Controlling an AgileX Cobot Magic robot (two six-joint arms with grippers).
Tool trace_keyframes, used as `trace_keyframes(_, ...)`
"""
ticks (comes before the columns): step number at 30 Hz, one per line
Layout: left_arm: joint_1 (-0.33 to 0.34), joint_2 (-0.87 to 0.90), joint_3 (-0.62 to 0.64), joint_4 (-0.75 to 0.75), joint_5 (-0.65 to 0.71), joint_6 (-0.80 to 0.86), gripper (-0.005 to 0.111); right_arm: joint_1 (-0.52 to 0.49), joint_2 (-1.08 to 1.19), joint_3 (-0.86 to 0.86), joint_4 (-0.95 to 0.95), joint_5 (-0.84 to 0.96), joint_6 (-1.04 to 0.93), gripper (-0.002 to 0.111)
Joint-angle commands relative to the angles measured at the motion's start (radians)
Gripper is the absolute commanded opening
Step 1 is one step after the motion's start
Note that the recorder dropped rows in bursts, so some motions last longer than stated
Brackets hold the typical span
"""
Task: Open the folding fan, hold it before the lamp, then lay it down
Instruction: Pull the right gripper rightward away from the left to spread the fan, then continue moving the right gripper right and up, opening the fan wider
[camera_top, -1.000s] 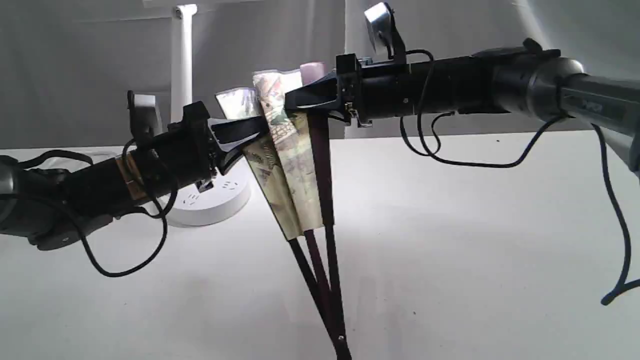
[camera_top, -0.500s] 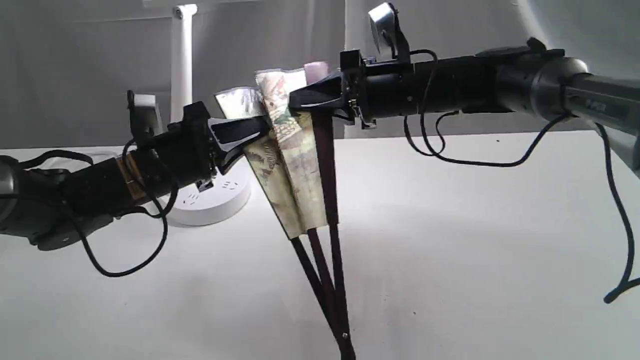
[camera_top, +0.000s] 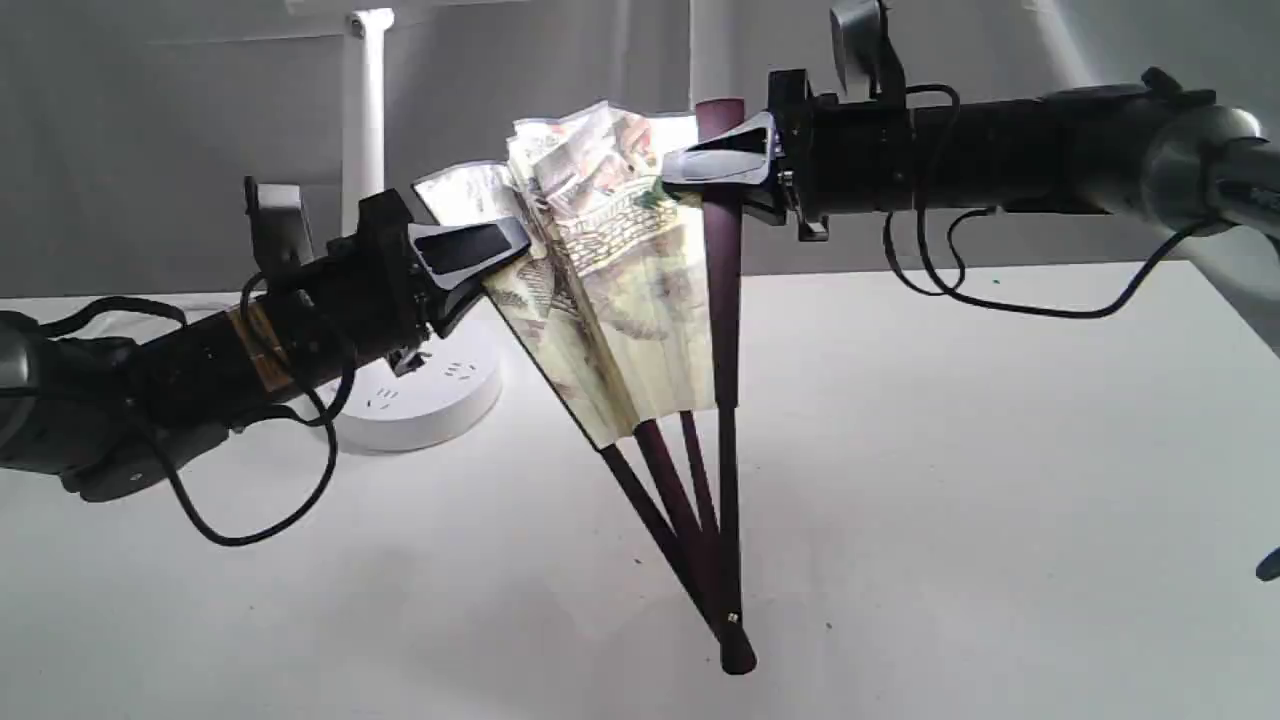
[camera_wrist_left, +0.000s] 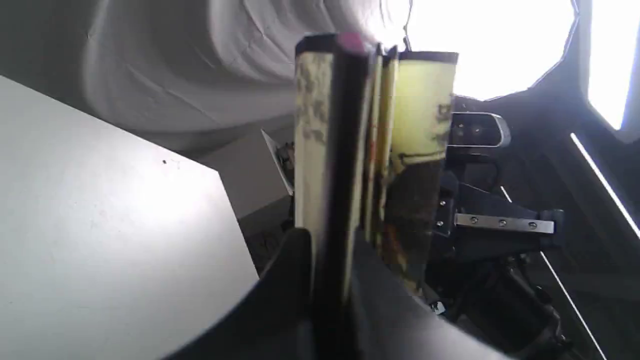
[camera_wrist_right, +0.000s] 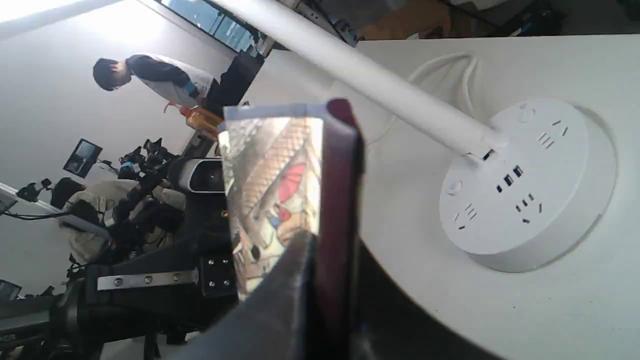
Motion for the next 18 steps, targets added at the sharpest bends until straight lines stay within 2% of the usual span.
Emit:
trace_keyframes(1, 0.024, -0.014, -0.003, -0.036, -0.015, -0.016, 0.000, -0.026, -0.010, 0.000, -0.031, -0.005, -0.023, 0.000)
trace_keyframes(10, 0.136, -0.014, 0.056, 0.011, -0.015, -0.065, 0.000, -0.072, -0.010, 0.000, -0.031, -0.005, -0.021, 0.000)
trace_keyframes(18, 0.152, -0.014, 0.119, 0.005, -0.015, -0.065, 0.000, -0.123, -0.010, 0.000, -0.031, -0.005, 0.007, 0.000)
